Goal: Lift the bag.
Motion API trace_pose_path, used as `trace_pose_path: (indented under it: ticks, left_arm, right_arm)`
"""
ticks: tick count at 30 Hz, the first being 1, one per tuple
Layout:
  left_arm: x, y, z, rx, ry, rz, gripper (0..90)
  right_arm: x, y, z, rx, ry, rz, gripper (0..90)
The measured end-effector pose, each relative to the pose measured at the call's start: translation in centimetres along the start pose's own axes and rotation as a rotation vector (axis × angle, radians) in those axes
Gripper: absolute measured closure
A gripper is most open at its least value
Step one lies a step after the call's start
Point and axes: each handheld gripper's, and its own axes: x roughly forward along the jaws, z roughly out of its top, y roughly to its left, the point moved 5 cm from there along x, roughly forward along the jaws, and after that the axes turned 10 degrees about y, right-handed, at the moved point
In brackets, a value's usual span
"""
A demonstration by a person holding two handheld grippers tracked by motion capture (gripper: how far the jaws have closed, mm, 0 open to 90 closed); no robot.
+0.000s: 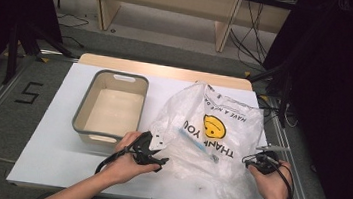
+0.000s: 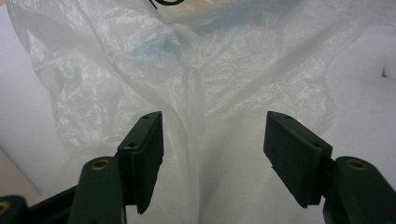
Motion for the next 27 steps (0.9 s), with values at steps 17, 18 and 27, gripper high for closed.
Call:
trace_pose_path:
  ticks: [17,18,27]
  left_arm:
    - [1.5,0.2,-0.9,0.012,0.121,0.003,48.1]
    - [1.6,0.1,-0.9,0.011,0.124,0.004,49.8]
    - [2.3,-0.1,-1.2,-0.006,0.189,-0.042,69.0]
  right_arm:
    - [1.1,-2.7,1.8,-0.019,-0.127,-0.118,85.9]
    - [1.1,-2.7,1.8,-0.019,-0.131,-0.118,83.8]
    - [-1.7,-1.1,2.6,-0.078,-0.26,-0.132,61.1]
